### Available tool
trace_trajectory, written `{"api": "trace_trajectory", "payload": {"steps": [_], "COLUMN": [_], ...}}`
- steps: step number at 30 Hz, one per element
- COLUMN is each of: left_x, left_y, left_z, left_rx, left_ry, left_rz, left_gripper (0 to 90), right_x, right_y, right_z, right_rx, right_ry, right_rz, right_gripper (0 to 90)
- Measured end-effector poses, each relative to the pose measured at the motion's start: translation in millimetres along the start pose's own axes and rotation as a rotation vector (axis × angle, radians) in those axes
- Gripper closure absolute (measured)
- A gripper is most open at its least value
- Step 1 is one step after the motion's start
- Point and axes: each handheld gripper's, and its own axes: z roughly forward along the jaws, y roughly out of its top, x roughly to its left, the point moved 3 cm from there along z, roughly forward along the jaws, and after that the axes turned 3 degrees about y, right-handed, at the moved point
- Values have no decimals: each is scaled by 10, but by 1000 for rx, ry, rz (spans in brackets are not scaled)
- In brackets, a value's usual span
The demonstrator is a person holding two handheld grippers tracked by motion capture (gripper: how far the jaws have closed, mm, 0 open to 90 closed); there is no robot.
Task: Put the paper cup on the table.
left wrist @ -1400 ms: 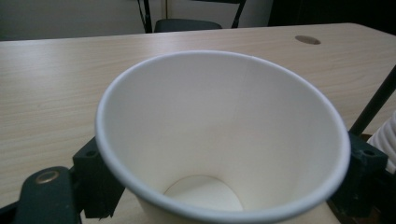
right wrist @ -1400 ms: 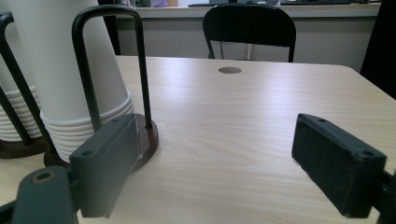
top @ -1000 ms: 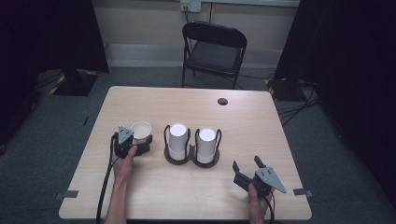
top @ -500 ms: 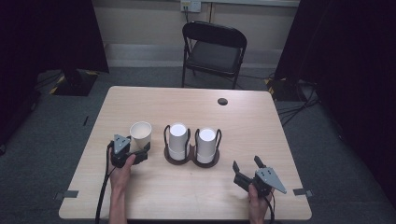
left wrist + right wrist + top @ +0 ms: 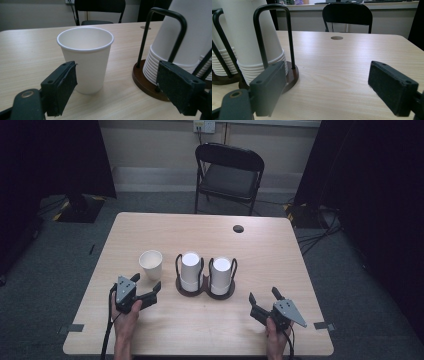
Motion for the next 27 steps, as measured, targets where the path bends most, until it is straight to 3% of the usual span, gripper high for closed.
{"api": "trace_trajectory", "payload": {"steps": [2, 6, 12, 18, 22, 27], "left_x": [-32, -94, -230, -440, -591, -770], "left_y": [-13, -48, -101, -147, -165, -172], "left_z": [-44, -128, -235, -294, -251, -203], "left_rx": [-32, -76, -64, -66, -49, -77], "left_ry": [17, 33, 39, 4, 25, -39], "left_rz": [4, -30, 4, 20, 19, 0], "left_gripper": [161, 162, 162, 161, 160, 155], "right_x": [-1, 0, 3, 3, 5, 3], "right_y": [0, 0, 0, 0, 0, 0], "right_z": [1, 0, 1, 2, 1, 5], "right_rx": [2, 1, -1, 1, 1, 6], "right_ry": [1, 0, -2, 0, 2, 7], "right_rz": [-1, 0, -1, -2, -2, -1], "right_gripper": [142, 143, 144, 144, 144, 146]}}
